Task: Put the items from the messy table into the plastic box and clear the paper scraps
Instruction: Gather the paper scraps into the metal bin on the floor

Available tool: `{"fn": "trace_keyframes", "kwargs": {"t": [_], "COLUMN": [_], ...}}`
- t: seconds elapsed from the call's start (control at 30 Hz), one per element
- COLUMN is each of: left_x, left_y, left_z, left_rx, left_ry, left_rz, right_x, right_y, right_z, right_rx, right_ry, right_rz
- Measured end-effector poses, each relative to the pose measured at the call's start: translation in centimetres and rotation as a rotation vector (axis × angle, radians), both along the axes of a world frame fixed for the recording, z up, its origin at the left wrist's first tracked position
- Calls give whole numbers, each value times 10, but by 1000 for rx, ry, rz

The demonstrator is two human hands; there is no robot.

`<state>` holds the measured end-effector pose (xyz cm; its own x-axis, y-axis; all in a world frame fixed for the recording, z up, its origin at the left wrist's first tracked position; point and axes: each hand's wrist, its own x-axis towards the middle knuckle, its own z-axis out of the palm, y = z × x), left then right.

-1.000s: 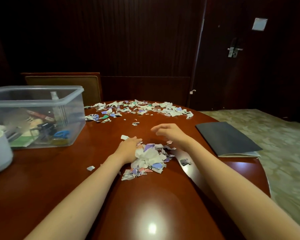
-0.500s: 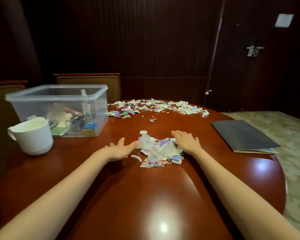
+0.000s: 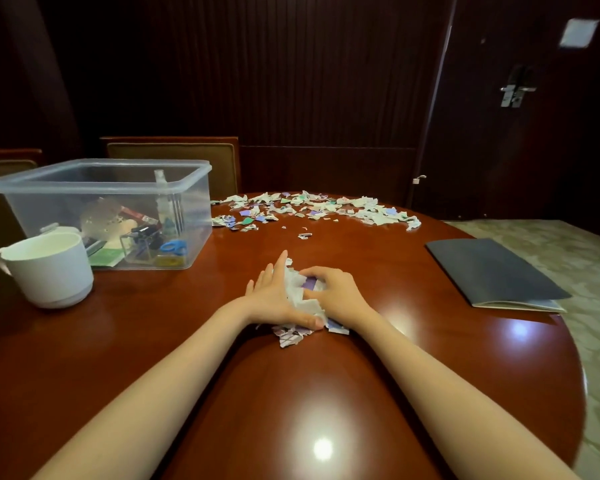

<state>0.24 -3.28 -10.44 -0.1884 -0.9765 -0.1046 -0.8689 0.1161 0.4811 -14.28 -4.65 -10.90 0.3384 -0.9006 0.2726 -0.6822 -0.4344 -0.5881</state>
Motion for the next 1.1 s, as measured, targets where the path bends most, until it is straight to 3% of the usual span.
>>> {"fn": "trace_keyframes", "kwargs": {"t": [0.33, 0.47, 0.6, 0.7, 0.83, 0.93, 1.1], "left_x": [-12, -19, -25, -26, -32, -49, -80], "left_y": [-18, -10, 6, 7, 11, 12, 9], "left_z": [-22, -15, -6, -3, 4, 5, 19], "left_rx": [-285, -404, -395, -289, -113, -77, 85], "left_ry": [42, 1, 22, 285, 822, 997, 1421], "left_rz": [-47, -79, -31, 67, 116, 93, 516], "right_x": [-13, -12, -13, -13, -9, -1, 15], "right_y": [-12, -11, -7, -4, 1, 5, 9], "right_z": [4, 6, 8, 8, 9, 10, 18], "right_rx": [-69, -91, -77, -78, -86, -62, -33], "right_ry": [-483, -531, -565, -564, -542, -565, -727], "right_rz": [-231, -314, -368, -372, -339, -323, -420]}}
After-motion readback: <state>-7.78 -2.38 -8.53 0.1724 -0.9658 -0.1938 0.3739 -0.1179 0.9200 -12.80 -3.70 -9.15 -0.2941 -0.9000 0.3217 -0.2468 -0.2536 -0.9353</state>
